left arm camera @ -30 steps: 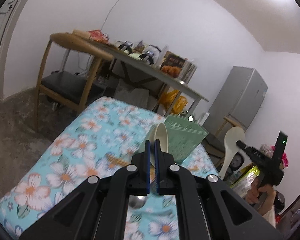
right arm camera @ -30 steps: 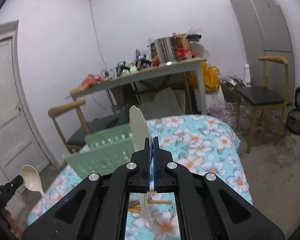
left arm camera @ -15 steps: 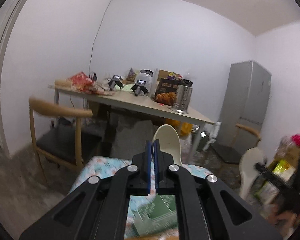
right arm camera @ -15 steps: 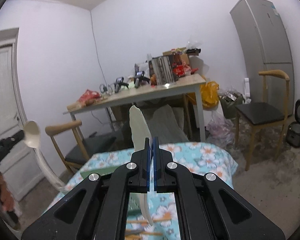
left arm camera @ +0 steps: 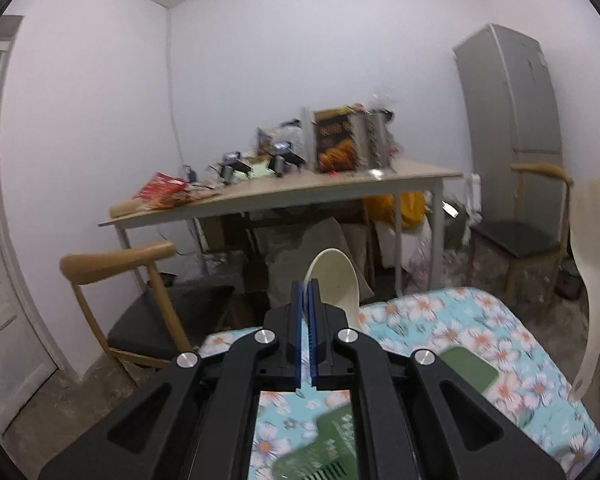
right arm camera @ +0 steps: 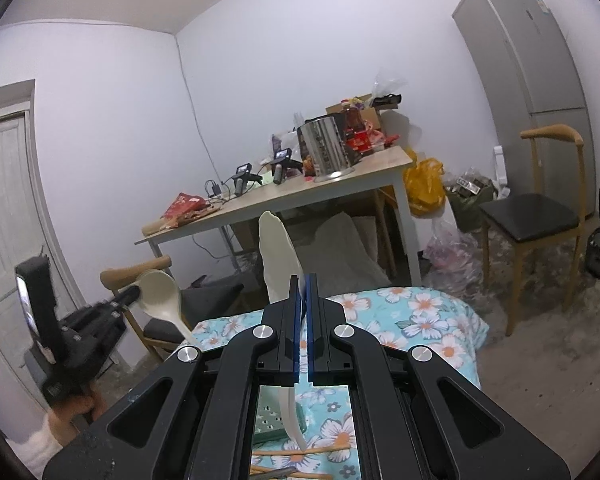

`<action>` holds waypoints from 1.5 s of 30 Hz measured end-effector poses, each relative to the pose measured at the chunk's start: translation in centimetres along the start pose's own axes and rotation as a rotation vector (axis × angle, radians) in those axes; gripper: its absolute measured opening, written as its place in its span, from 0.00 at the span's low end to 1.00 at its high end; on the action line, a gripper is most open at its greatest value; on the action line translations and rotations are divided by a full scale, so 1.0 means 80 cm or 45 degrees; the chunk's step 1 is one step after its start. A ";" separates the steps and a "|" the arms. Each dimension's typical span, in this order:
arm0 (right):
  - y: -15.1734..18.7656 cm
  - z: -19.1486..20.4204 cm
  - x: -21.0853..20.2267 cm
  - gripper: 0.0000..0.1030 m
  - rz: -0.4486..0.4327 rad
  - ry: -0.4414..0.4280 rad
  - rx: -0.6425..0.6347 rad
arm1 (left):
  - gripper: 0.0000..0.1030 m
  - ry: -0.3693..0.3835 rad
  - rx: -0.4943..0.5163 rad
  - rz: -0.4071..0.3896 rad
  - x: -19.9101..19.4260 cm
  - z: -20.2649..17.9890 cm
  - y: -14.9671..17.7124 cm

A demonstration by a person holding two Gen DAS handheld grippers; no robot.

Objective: Organize utensils
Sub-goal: 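Carry the ladle over the green holder and open the left gripper while the right gripper carries the paddle, then lower the white rice paddle into the green holder and open the right gripper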

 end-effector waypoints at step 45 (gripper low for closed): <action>-0.014 0.091 0.122 0.01 0.022 -0.108 -0.092 | 0.16 0.465 -0.509 0.185 -0.132 0.088 0.166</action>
Point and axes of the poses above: each gripper's, at about its wrist camera, not at the fingertips, and x roughly the way its jaws point, z to its left, y to its underside, the point moved 10 cm from there along x, roughly the way its jaws point, and after that the axes turned 8 degrees about -x, right-handed, at the moved point
